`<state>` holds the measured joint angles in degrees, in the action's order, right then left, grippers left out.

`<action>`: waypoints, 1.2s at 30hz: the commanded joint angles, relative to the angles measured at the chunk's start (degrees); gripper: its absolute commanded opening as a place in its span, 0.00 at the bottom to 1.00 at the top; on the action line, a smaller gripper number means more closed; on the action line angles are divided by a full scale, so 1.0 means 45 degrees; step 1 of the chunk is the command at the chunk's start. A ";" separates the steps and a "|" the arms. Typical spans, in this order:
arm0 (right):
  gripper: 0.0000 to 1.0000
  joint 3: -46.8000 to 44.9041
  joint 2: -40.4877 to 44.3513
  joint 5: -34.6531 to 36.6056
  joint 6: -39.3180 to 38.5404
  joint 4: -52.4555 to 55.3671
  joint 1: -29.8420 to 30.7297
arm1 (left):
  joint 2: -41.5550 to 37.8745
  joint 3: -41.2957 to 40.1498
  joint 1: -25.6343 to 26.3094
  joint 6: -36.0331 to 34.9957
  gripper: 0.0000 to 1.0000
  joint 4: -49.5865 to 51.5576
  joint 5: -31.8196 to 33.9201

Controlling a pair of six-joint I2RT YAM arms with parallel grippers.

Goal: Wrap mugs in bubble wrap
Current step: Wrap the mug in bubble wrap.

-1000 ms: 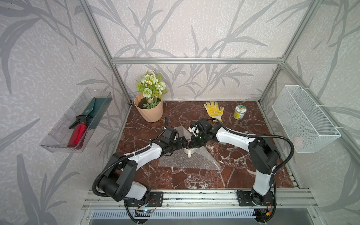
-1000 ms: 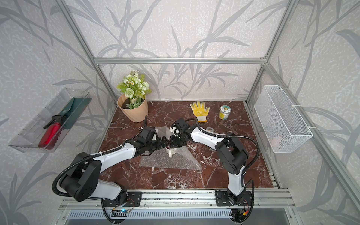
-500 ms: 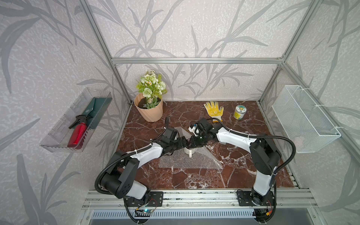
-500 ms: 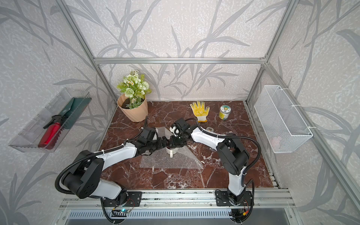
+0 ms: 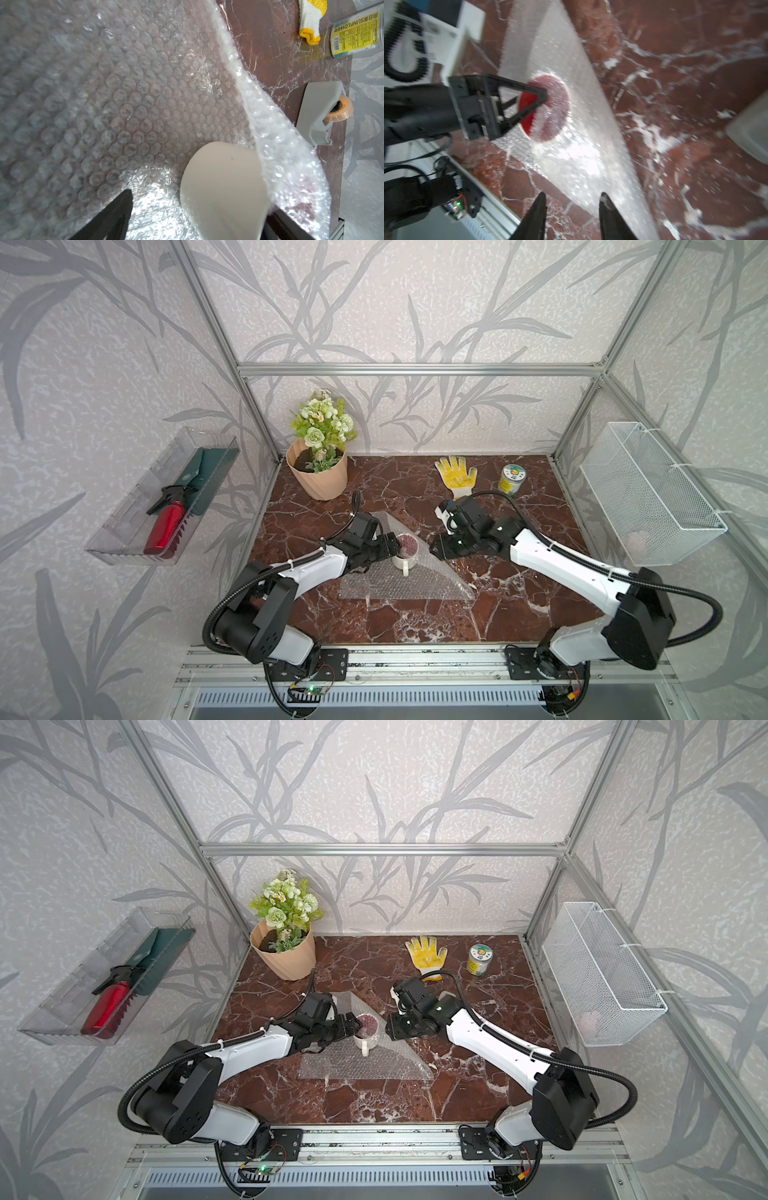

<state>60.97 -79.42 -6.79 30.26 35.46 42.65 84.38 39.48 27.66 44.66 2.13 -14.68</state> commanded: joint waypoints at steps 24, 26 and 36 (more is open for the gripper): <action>0.41 -0.6167 0.1249 0.0647 0.1859 -0.2021 -0.0465 | -0.0079 -0.0044 0.0015 -0.0045 0.90 0.0330 0.0145; 0.39 -0.6222 0.1176 0.0701 0.1887 -0.2023 -0.0474 | -0.0079 -0.0046 0.0008 -0.0041 0.90 0.0337 0.0141; 0.17 -0.6506 0.0854 0.0234 0.2067 -0.2407 -0.0533 | -0.0052 -0.0005 0.0013 -0.0062 0.90 0.0303 0.0087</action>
<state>32.75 -75.00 -4.29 38.72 24.36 40.42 84.42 39.48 27.66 44.62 2.52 -14.66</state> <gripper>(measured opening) 0.194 0.899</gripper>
